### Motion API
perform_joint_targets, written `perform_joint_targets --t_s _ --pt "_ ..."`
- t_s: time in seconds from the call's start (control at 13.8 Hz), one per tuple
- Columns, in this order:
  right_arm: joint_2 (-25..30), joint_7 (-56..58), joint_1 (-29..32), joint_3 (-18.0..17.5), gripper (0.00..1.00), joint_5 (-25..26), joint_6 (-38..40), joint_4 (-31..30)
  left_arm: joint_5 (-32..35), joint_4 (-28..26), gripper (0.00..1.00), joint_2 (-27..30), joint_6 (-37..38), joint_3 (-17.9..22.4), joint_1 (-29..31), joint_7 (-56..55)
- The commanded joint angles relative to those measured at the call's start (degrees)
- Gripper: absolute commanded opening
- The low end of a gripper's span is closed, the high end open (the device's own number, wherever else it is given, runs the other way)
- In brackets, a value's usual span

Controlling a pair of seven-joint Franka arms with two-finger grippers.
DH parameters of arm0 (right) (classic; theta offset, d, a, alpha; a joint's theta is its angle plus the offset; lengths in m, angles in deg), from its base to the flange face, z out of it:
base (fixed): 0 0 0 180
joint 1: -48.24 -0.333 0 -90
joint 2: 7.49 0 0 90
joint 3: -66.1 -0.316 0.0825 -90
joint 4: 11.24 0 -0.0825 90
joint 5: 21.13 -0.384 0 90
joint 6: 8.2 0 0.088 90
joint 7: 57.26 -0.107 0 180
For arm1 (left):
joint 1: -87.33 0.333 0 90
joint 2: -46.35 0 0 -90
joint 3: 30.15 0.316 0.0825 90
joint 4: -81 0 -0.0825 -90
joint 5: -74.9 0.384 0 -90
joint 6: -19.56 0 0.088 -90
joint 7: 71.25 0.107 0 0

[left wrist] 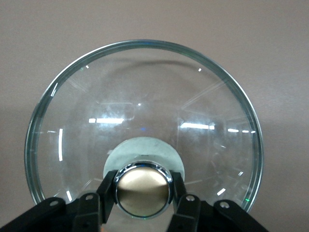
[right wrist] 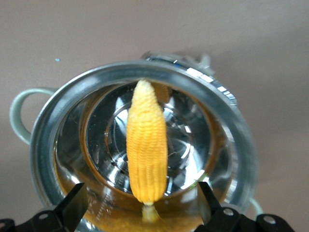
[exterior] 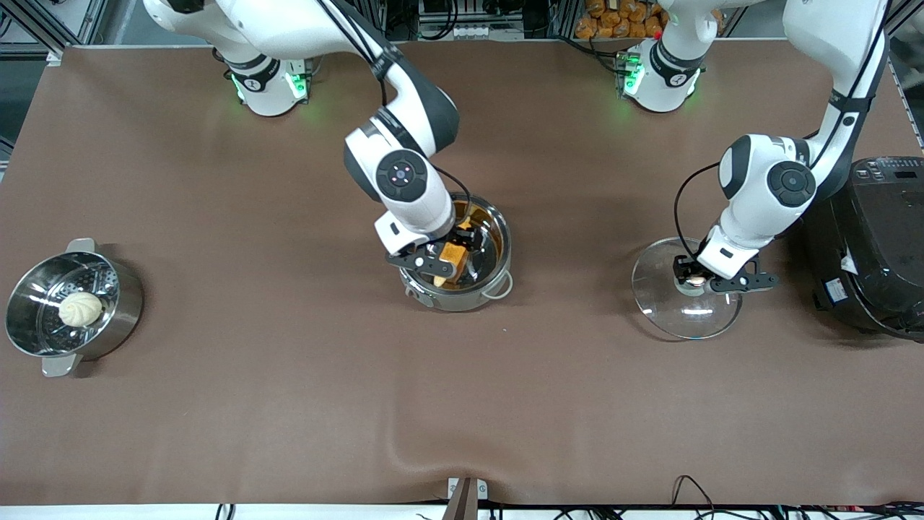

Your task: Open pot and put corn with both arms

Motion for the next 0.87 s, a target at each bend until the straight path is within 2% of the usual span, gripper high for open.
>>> perform_joint_targets --t_s 0.0,0.22,0.36,0.58,0.65,0.8 --pt "7.09 6.8 5.54 -0.17 1.0 0.19 8.69 -1.1 1.2 2.74 0.0 -3.55 -1.46 -0.87 0.23 0.1" --pt "12.03 14.8 13.71 0.27 1.0 2.3 9.33 -1.89 1.29 4.42 0.0 -5.68 -1.46 -0.95 -0.13 0.7" --pt "14.48 25.6 18.65 0.27 1.0 3.71 8.81 -1.89 1.46 4.86 0.0 -6.46 -1.46 -0.95 -0.13 1.06" --pt "18.09 28.88 22.34 0.97 1.0 10.73 8.98 -3.11 1.37 5.83 0.0 -7.87 -1.46 -0.95 -0.92 1.06" --pt "19.32 32.46 24.44 0.97 1.0 11.01 9.07 -4.43 1.46 5.92 0.0 -7.88 -1.46 -0.95 -0.92 1.06" --pt "21.96 41.07 29.89 0.88 1.0 10.92 11.51 -6.45 1.46 6.01 0.33 -7.79 -1.38 -0.95 -1.01 0.89"
